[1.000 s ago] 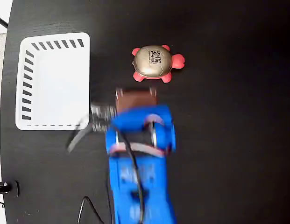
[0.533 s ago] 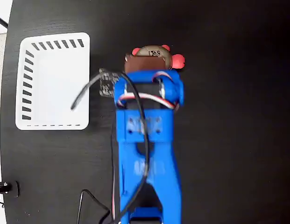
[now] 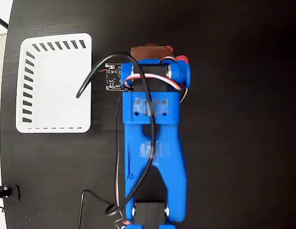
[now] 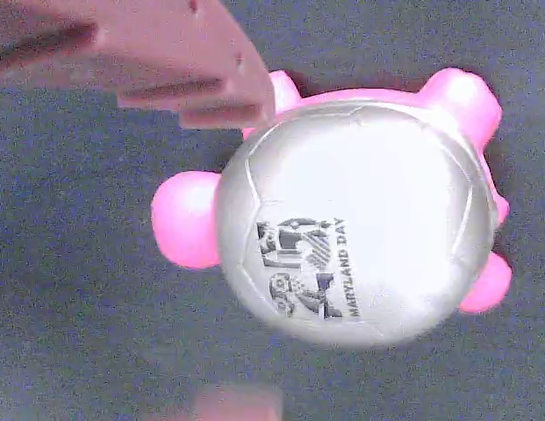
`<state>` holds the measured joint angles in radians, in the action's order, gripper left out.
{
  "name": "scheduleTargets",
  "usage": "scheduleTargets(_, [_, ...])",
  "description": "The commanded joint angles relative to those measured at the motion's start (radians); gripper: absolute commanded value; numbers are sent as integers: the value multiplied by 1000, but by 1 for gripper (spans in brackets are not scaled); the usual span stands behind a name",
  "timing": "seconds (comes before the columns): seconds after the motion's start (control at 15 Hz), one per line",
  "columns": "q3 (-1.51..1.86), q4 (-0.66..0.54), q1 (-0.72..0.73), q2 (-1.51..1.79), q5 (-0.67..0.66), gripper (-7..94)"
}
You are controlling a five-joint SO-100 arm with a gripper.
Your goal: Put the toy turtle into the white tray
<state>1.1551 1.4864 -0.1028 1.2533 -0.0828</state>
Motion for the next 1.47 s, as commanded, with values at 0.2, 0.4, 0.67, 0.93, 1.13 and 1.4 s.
scheduleTargets(0.2, [-173, 91, -43, -100, -32, 48])
scheduleTargets(0.4, [-253, 118, -58, -183, -38, 53])
scheduleTargets(0.67, [-353, 143, -52, -275, -38, 53])
scheduleTargets(0.93, [-393, 147, -37, -339, -29, 53])
scheduleTargets(1.13, [-430, 149, -34, -397, -25, 53])
scheduleTargets(1.4, [-468, 150, -34, -459, -25, 53])
